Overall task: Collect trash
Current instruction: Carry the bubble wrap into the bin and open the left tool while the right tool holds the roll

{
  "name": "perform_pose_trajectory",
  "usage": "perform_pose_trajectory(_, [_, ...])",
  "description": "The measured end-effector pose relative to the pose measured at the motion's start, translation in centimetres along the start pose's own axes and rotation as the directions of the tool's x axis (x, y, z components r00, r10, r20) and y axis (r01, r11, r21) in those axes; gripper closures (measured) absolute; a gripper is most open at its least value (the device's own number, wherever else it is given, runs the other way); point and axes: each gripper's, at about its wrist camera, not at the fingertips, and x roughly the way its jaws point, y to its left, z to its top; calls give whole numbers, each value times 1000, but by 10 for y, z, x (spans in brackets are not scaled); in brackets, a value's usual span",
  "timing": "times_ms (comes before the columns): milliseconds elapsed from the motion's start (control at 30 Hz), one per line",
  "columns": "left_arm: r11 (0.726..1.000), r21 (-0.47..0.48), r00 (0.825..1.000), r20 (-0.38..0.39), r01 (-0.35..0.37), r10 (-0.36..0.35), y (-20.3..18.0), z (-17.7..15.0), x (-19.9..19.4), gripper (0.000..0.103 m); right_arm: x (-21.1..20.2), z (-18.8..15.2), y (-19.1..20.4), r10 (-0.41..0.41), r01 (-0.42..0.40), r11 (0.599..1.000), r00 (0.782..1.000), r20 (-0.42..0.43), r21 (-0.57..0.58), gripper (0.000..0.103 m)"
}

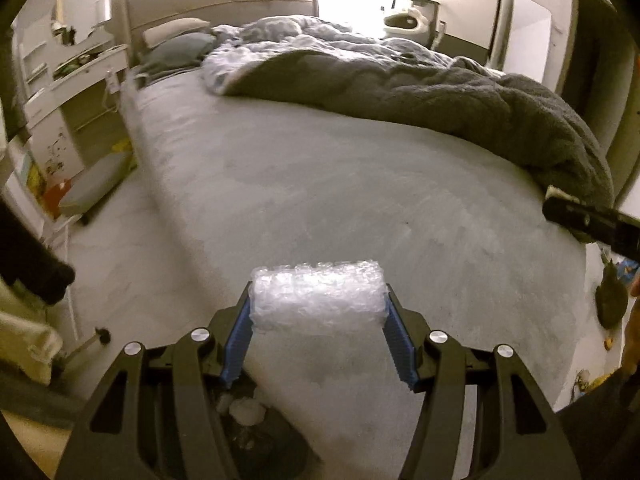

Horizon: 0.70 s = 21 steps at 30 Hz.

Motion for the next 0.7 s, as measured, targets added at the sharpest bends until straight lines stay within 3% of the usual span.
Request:
perform_pose_trajectory(67, [1000,-19,1000,5,0,0,4,-6,-12,41,-5,-10,2,41,-41,999,999,0,29,53])
perform_pose_trajectory(267, [999,-41,1000,18,-22,23,7,-33,-43,40,-14,-20,14,60,-61,998,998,6,32,53])
perform_pose_trajectory(467, [992,-118,999,11,-51,53,19,-57,-61,40,-12,-30,38,74,-74,997,997,-18,-6,53])
perform_pose_trajectory(700, [986,-143,996,-36,-85,81,39,-77,-59,40,-1,-39,76,84,-88,992,995,-56,-93,53])
